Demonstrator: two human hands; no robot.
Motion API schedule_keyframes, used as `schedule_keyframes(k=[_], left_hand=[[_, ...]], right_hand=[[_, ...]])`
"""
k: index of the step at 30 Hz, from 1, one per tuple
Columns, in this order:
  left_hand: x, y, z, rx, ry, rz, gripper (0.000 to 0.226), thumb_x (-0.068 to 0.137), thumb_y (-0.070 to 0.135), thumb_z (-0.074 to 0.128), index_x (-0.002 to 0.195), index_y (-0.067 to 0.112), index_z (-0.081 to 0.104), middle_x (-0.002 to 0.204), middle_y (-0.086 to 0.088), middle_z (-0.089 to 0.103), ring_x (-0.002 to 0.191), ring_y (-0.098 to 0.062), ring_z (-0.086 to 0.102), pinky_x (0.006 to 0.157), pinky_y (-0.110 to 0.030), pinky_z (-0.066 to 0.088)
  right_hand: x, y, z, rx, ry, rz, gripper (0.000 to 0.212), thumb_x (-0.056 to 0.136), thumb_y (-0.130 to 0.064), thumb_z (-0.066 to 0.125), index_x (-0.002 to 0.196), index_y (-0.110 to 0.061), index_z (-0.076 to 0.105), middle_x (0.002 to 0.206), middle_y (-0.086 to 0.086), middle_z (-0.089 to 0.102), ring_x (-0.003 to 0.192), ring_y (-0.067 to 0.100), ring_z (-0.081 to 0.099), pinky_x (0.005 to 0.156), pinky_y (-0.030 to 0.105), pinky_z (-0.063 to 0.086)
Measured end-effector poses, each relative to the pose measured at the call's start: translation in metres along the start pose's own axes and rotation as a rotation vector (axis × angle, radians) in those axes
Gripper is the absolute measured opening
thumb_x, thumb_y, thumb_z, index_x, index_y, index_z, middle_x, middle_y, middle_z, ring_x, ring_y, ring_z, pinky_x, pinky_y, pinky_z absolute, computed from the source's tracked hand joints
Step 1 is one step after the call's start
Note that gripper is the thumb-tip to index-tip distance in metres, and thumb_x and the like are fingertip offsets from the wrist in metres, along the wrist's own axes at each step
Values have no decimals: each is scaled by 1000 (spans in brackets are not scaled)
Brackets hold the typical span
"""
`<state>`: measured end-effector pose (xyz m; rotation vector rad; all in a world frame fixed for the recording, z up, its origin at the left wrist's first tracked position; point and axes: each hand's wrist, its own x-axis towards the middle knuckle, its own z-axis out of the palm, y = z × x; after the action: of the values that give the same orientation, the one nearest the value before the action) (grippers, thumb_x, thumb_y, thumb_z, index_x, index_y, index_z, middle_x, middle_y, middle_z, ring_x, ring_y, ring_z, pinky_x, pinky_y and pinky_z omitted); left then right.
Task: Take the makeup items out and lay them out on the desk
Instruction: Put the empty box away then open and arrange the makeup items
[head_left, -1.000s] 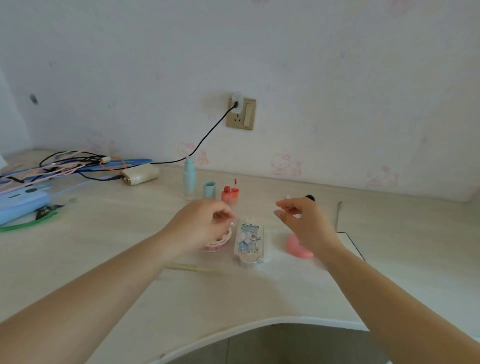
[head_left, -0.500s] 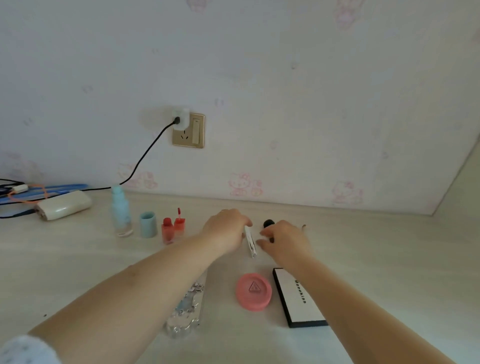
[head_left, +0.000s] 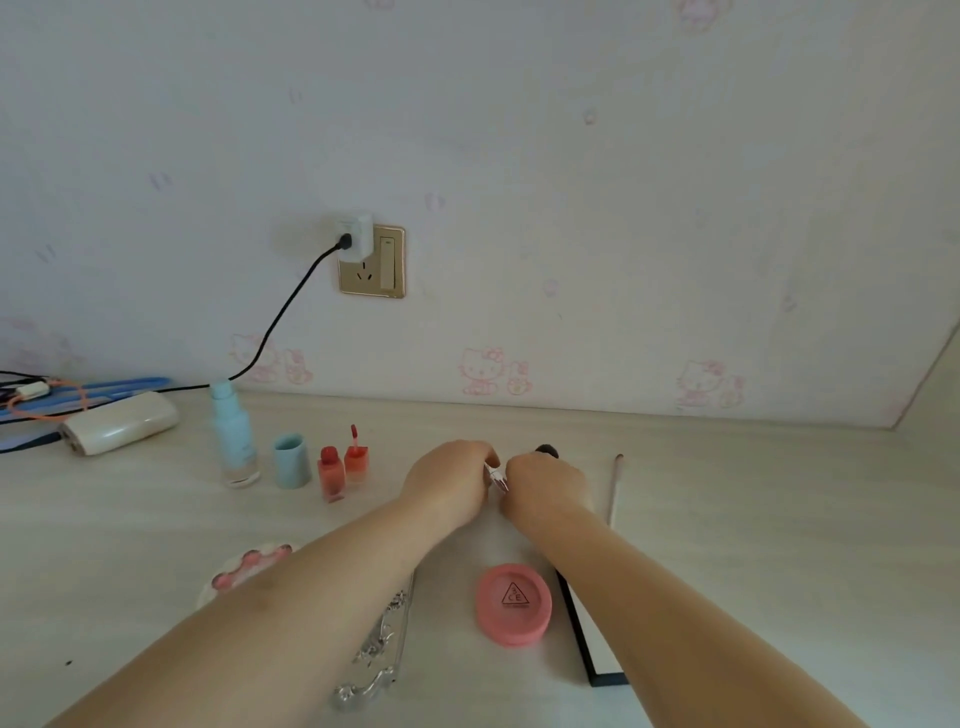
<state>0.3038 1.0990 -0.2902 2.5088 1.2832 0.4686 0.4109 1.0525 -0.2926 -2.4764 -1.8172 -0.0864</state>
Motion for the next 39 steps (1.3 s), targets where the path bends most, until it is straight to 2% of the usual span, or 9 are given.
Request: schedule_keyframes(k=[3,7,11,16,20,23,28,32,39], left_hand=[[-9,-8,-4,-137,80,-51,27,91,17,50,116,21,58,110,3,65,105,-19,58,86,-32,46],[-20,-12,-20,-445,188,-197,22,86,29,61,105,24,51,88,13,62,88,-13,61,74,-30,48],[-38,-4,-43,-735,176,-227,22,85,33,64,101,25,51,89,4,69,89,-13,66,83,-38,53],[-72,0,-72,-844,237,-103,8,87,21,62,85,28,64,86,4,72,86,-9,68,88,-39,53],[-97,-4,-89,-789,360,-60,12,87,20,63,89,31,60,83,9,67,82,-10,66,83,-35,53],[-112,-11,-99,-612,443,63,12,86,22,64,89,33,62,87,10,64,82,-5,63,72,-20,48],[-153,-39,-116,-256,529,286,22,85,20,66,107,20,68,94,8,56,82,-5,59,73,-19,48],[-179,-56,-125,-107,583,359,23,81,20,71,104,20,71,92,9,60,76,-5,59,67,-20,46],[-221,-75,-135,-106,576,390,20,76,21,74,96,19,74,85,7,68,83,-6,58,69,-14,42]], right_hand=[[-5,0,-7,150,-25,50,19,86,-14,47,97,-15,63,93,5,62,74,23,55,57,25,37],[-19,-3,-18,639,40,15,17,89,-26,52,99,-27,67,78,-10,65,68,10,58,53,23,40],[-40,-17,-28,1050,145,-63,17,89,-21,55,94,-30,69,56,-16,60,48,-4,50,43,9,33],[-65,-36,-40,1318,155,-83,17,84,-12,66,89,-28,63,65,-7,68,59,11,59,64,35,46],[-79,-49,-54,1292,173,-95,16,82,-21,69,88,-31,59,79,-8,67,76,13,63,78,39,51],[-86,-51,-68,1251,207,-146,12,84,-28,66,90,-34,56,79,-7,65,77,13,63,77,38,51],[-109,-61,-95,1270,144,-238,15,88,-37,60,90,-22,59,65,-5,71,55,9,64,67,28,54],[-120,-71,-99,1198,88,-276,16,89,-32,58,79,-21,63,57,-2,69,45,8,58,52,20,49],[-143,-83,-85,1083,62,-387,16,92,-28,54,77,-29,60,68,-3,72,61,14,69,69,35,56]])
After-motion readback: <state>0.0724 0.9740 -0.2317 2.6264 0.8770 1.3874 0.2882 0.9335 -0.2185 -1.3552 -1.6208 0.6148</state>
